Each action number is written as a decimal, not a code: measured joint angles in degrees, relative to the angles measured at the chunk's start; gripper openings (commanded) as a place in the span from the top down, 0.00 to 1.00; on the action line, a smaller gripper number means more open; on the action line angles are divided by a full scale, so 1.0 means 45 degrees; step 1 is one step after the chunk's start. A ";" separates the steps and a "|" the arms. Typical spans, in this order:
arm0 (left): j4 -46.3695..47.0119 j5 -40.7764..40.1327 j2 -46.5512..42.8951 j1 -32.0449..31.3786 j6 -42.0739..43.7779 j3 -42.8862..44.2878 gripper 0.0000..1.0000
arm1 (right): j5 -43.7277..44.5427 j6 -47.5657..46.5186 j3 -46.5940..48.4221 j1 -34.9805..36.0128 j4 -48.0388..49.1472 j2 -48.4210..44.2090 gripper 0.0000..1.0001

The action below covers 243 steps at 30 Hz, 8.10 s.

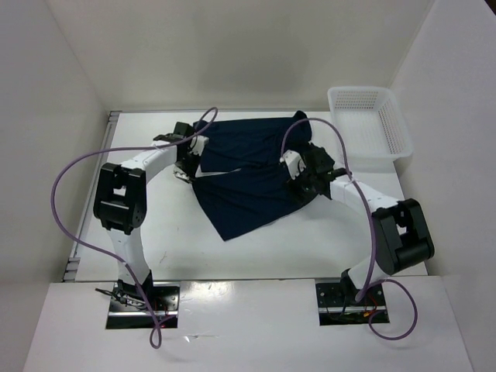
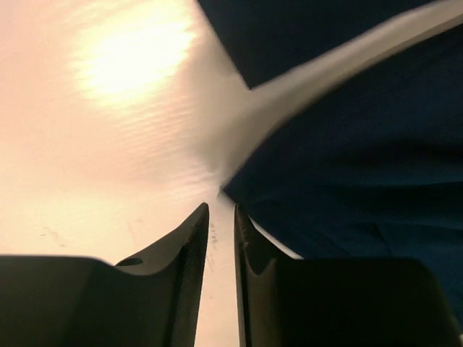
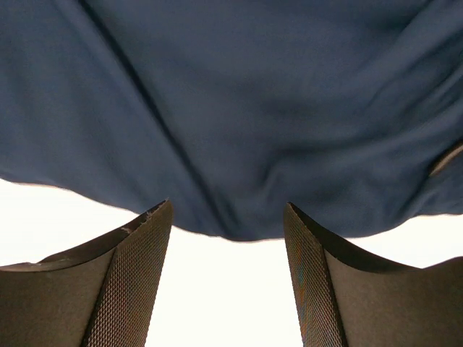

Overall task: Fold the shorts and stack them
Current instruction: Flatten the shorts out, then fold the shorts

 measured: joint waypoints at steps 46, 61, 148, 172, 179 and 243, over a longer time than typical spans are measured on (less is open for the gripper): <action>-0.0340 0.2152 -0.1151 -0.6348 -0.0049 -0.3016 1.00 | 0.4833 0.0991 0.2764 -0.2021 0.3235 0.4493 0.60; -0.2108 -0.0165 -0.5697 -0.4167 -0.0034 -0.7028 1.00 | 0.0763 -0.3269 0.1603 -0.1647 -0.3730 0.0253 1.00; -0.0423 0.0899 0.0607 0.0223 -0.0029 -0.0024 0.52 | 0.0058 0.1768 0.5367 -0.2030 -0.1962 0.2220 0.43; -0.0277 0.2069 0.6615 0.0549 -0.0005 0.9899 0.43 | -0.0763 0.3667 0.5017 -0.2545 -0.3623 0.2637 0.51; -0.0340 0.2312 0.6994 0.0525 -0.0010 0.9981 0.61 | -0.1200 0.3803 0.5027 -0.3021 -0.3643 0.3614 0.40; -0.7907 0.2560 -0.8709 0.0826 -0.0010 -0.1073 1.00 | -0.4464 -0.3925 0.4711 -0.4833 -0.8043 -0.0005 1.00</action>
